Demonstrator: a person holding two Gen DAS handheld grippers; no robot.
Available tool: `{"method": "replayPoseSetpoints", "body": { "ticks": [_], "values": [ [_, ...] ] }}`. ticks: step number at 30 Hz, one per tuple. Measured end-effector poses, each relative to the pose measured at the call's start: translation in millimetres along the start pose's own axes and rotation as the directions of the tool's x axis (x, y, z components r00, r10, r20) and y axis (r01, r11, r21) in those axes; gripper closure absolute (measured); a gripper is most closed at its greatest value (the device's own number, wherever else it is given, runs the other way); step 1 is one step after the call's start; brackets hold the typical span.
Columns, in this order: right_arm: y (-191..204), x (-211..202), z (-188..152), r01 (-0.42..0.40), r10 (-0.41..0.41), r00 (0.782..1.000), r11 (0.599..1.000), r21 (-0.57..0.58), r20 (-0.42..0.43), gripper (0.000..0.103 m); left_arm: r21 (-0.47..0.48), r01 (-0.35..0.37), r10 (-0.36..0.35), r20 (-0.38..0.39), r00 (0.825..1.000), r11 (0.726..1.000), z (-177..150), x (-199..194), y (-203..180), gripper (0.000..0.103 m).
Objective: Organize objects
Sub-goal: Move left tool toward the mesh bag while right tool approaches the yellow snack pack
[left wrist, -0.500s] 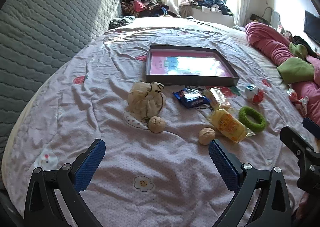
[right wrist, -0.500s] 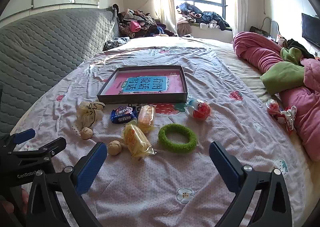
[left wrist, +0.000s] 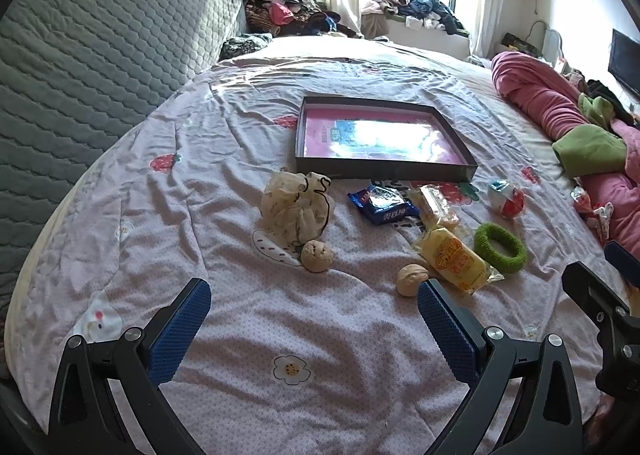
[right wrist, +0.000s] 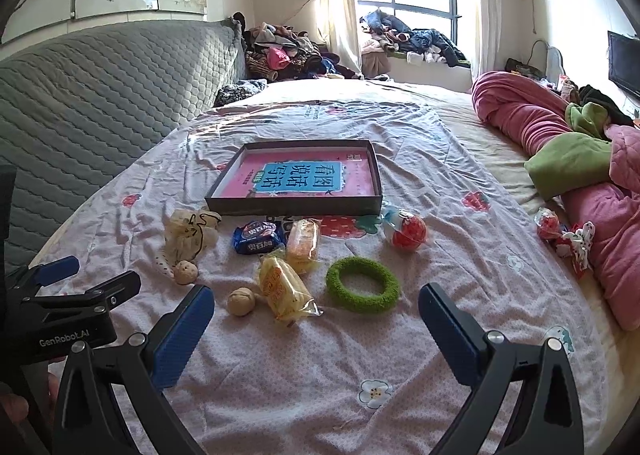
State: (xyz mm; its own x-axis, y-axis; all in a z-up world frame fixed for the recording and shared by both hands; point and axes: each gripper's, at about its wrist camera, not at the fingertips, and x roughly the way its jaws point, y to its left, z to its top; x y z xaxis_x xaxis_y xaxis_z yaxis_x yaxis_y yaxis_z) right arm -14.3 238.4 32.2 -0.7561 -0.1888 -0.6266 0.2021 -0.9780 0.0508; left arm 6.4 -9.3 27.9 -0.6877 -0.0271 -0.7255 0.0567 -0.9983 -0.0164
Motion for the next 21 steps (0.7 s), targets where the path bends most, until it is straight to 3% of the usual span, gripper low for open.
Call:
{"method": "replayPoseSetpoints", "body": {
  "ticks": [12, 21],
  "values": [
    [0, -4, 22, 0.028, -0.027, 0.999, 0.998, -0.05, 0.024, 0.0, 0.026, -0.022, 0.021, 0.067, 0.998, 0.999, 35, -10, 7, 0.0],
    [2, 8, 28, -0.006, 0.006, 1.0, 0.998, -0.059, 0.004, 0.0, 0.064, -0.036, 0.032, 0.054, 0.998, 0.997, 41, 5, 3, 0.0]
  ]
}}
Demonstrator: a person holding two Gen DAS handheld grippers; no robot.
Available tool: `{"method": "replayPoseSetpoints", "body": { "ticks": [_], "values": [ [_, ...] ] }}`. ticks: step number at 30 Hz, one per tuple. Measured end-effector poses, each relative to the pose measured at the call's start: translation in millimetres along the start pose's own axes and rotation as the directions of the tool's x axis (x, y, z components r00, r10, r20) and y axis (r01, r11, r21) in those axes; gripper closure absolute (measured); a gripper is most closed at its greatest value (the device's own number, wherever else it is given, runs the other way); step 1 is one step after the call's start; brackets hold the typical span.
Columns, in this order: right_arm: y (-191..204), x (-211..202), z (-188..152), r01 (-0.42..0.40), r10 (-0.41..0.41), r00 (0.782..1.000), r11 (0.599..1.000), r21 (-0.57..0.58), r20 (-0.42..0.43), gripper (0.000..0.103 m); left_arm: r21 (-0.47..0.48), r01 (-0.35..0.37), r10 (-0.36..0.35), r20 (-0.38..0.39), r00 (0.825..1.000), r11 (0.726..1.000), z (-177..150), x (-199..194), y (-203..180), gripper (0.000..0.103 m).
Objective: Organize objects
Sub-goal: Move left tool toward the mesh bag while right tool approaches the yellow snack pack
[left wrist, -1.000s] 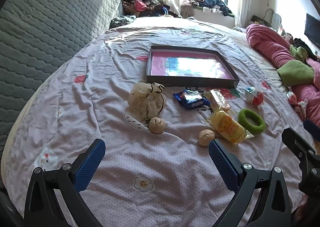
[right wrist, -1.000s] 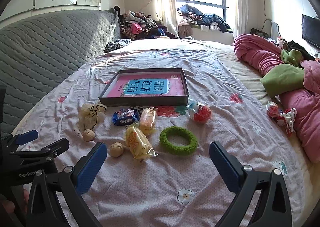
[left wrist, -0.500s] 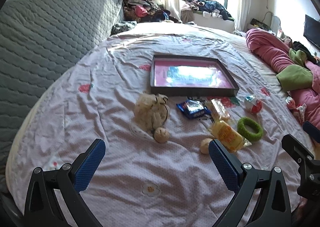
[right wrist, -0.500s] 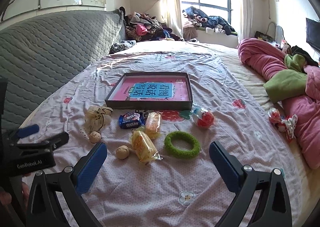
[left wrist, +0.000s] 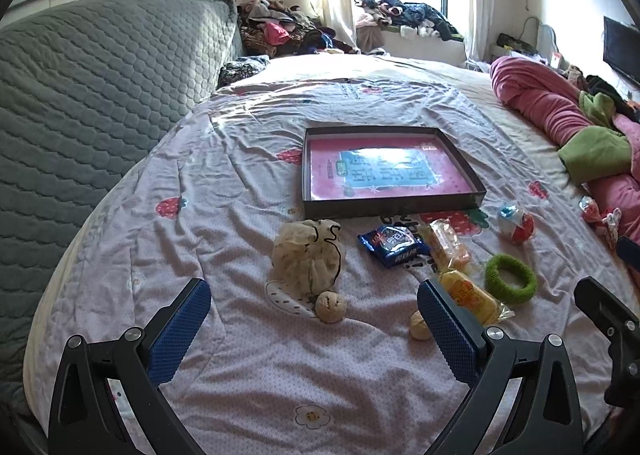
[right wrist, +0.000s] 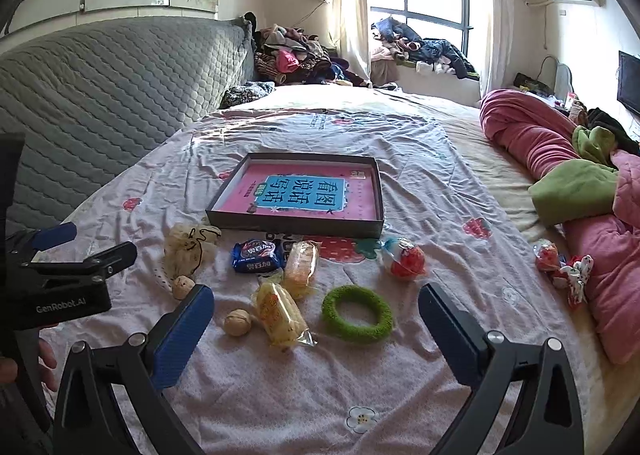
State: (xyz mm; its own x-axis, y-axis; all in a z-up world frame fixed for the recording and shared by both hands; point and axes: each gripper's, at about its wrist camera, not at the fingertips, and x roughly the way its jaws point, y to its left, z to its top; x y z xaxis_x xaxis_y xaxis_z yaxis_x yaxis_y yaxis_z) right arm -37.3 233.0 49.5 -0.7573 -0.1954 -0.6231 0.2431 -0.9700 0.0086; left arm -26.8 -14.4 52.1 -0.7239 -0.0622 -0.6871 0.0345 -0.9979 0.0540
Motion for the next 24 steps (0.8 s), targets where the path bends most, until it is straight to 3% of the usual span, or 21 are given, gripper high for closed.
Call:
{"method": "replayPoseSetpoints", "body": {
  "ticks": [12, 24],
  "values": [
    [9, 29, -8, -0.012, 0.009, 0.998, 0.999, -0.043, -0.066, 0.0, -0.002, -0.014, 0.014, -0.058, 0.998, 1.0, 0, 35, 4, 0.0],
    [-13, 65, -16, 0.033, -0.034, 0.991, 0.999, -0.011, -0.13, 0.0, -0.006, -0.007, 0.006, -0.109, 0.994, 1.0, -1, 80, 3, 0.0]
  ]
}}
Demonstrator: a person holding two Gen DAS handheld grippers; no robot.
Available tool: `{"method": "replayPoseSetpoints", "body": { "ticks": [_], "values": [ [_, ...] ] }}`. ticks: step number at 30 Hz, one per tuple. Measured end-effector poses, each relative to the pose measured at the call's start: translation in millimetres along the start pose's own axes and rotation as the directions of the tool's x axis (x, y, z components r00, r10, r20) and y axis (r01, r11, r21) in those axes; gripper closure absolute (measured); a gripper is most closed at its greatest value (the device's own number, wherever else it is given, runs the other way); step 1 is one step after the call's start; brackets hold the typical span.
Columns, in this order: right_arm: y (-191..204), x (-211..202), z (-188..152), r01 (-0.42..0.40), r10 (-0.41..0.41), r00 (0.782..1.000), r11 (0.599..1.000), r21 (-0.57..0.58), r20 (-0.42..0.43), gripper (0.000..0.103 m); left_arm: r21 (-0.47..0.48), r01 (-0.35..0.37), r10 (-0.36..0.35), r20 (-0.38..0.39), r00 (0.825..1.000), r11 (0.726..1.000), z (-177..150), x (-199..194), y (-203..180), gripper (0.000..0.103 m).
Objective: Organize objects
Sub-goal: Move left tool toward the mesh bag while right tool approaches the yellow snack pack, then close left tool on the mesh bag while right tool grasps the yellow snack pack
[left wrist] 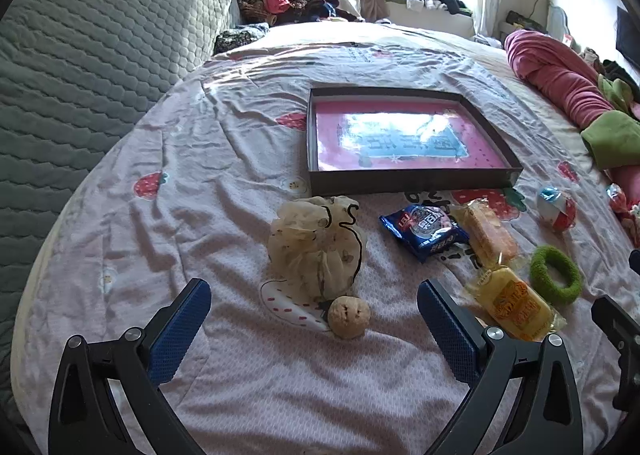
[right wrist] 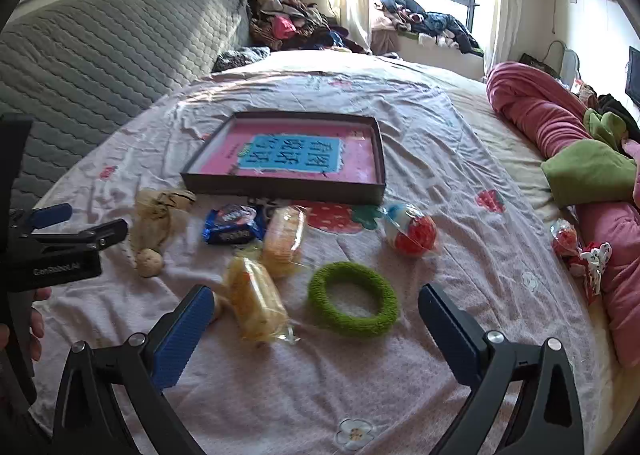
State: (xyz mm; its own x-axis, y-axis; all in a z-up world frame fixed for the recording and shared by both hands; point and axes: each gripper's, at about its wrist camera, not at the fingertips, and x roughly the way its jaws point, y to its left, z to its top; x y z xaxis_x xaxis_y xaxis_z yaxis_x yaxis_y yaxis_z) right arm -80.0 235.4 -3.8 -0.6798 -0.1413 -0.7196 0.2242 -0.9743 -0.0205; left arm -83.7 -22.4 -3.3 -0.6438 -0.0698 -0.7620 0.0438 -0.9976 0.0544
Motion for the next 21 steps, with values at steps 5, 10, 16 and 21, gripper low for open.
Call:
{"method": "replayPoseSetpoints", "body": {
  "ticks": [5, 10, 16, 21],
  "values": [
    [-1, 15, -1, -0.028, 0.028, 0.999, 1.0, -0.001, -0.025, 0.0, 0.014, -0.002, 0.003, -0.008, 1.0, 1.0, 3, 16, -4, 0.0],
    [13, 26, -4, -0.044, 0.042, 0.998, 0.998, -0.048, -0.041, 0.002, 0.02, -0.012, 0.012, -0.005, 1.0, 1.0, 6, 27, -3, 0.0],
    [26, 36, -8, -0.08, 0.073, 0.994, 0.993, -0.085, -0.079, 0.011, 0.016, -0.015, 0.015, -0.007, 1.0, 1.0, 10, 41, 0, 0.0],
    [37, 42, -11, -0.102, 0.091, 0.991, 0.988, -0.114, -0.102, 0.019, 0.022, -0.016, 0.016, -0.006, 1.0, 1.0, 13, 52, 1, 0.0]
  ]
}}
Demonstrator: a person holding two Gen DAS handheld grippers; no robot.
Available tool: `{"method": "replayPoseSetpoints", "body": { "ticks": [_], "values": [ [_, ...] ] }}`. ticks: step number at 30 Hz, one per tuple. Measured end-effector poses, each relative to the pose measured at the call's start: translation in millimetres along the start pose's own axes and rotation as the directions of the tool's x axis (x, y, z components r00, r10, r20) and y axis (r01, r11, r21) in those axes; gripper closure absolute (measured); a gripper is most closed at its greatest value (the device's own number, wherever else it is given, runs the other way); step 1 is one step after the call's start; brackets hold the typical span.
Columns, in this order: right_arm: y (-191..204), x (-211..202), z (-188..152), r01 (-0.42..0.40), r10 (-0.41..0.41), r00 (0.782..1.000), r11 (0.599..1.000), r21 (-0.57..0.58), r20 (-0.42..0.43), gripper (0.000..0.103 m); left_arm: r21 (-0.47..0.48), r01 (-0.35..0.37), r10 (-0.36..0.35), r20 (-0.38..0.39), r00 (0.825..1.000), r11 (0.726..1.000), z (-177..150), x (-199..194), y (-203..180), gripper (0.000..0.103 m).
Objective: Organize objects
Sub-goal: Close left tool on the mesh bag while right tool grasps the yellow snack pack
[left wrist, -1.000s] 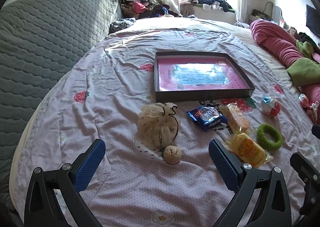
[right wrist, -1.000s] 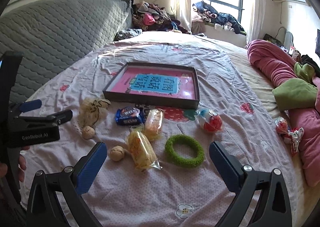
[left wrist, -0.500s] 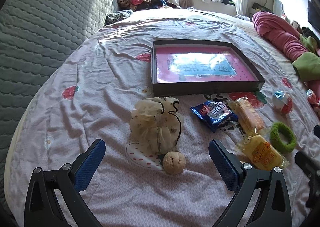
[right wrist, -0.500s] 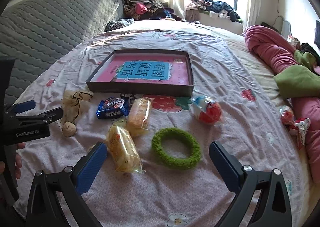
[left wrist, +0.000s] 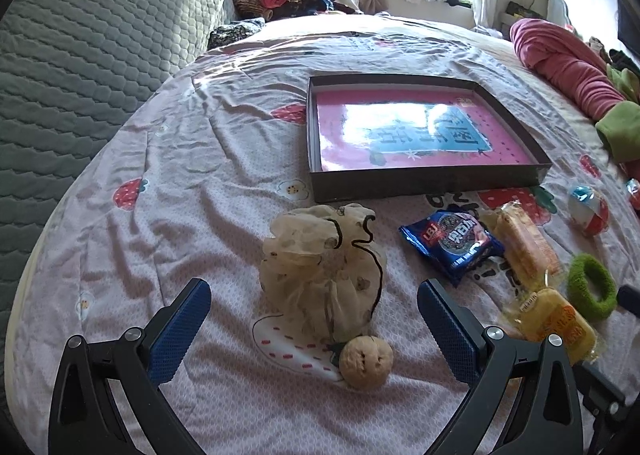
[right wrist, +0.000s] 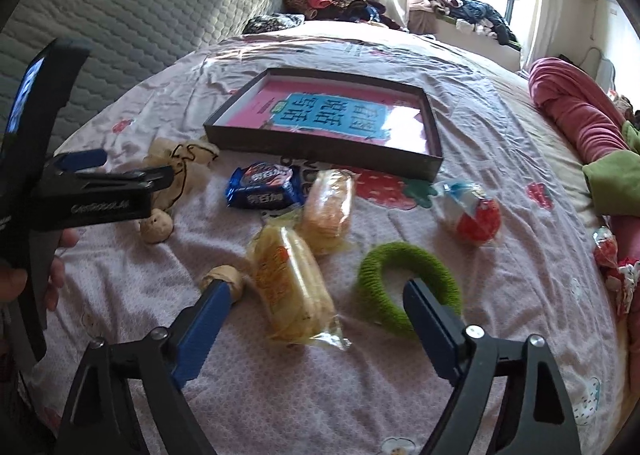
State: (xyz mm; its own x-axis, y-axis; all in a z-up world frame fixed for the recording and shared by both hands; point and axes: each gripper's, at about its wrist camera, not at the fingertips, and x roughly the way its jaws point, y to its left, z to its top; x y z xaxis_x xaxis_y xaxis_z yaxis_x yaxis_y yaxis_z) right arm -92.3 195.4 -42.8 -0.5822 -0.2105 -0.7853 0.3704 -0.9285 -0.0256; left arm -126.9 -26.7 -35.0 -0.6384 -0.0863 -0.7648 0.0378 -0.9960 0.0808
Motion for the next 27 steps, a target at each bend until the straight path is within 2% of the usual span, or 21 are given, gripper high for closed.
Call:
{"method": "replayPoseSetpoints", "body": {
  "ticks": [2, 7, 12, 18, 22, 24, 26, 27],
  "values": [
    [3, 3, -1, -0.005, 0.005, 1.0, 1.0, -0.013, -0.006, 0.026, 0.006, 0.005, -0.005, -0.002, 1.0, 1.0, 1, 4, -1, 0.0],
    [8, 13, -3, 0.0, -0.001, 0.999, 0.999, -0.037, -0.036, 0.033, 0.018, 0.003, -0.003, -0.013, 1.0, 1.0, 3, 17, -1, 0.0],
    [5, 21, -3, -0.015, 0.013, 0.998, 1.0, -0.024, -0.054, 0.044, 0.027, -0.004, 0.004, -0.022, 1.0, 1.0, 3, 29, -2, 0.001],
    [9, 27, -4, -0.015, 0.012, 0.997, 0.999, -0.048, -0.07, 0.055, 0.036, 0.003, -0.002, -0.034, 0.999, 0.999, 5, 37, -4, 0.007],
    [11, 29, -4, -0.018, 0.014, 0.997, 0.998, -0.055, -0.074, 0.057, 0.047, 0.0, 0.002, -0.04, 0.999, 0.999, 4, 40, -5, 0.013],
    [12, 29, -3, -0.021, 0.017, 0.997, 0.998, -0.057, -0.077, 0.058, 0.052, 0.006, -0.004, -0.046, 0.999, 0.999, 4, 43, -6, 0.02],
    [13, 30, -3, -0.021, 0.016, 0.997, 0.998, -0.059, -0.081, 0.058, 0.052, 0.016, -0.013, -0.065, 0.998, 0.998, 3, 46, -6, 0.032],
    [13, 31, -3, -0.021, 0.017, 0.997, 0.998, -0.057, -0.081, 0.058, 0.054, 0.018, -0.014, -0.07, 0.997, 0.998, 2, 47, -6, 0.034]
  ]
}}
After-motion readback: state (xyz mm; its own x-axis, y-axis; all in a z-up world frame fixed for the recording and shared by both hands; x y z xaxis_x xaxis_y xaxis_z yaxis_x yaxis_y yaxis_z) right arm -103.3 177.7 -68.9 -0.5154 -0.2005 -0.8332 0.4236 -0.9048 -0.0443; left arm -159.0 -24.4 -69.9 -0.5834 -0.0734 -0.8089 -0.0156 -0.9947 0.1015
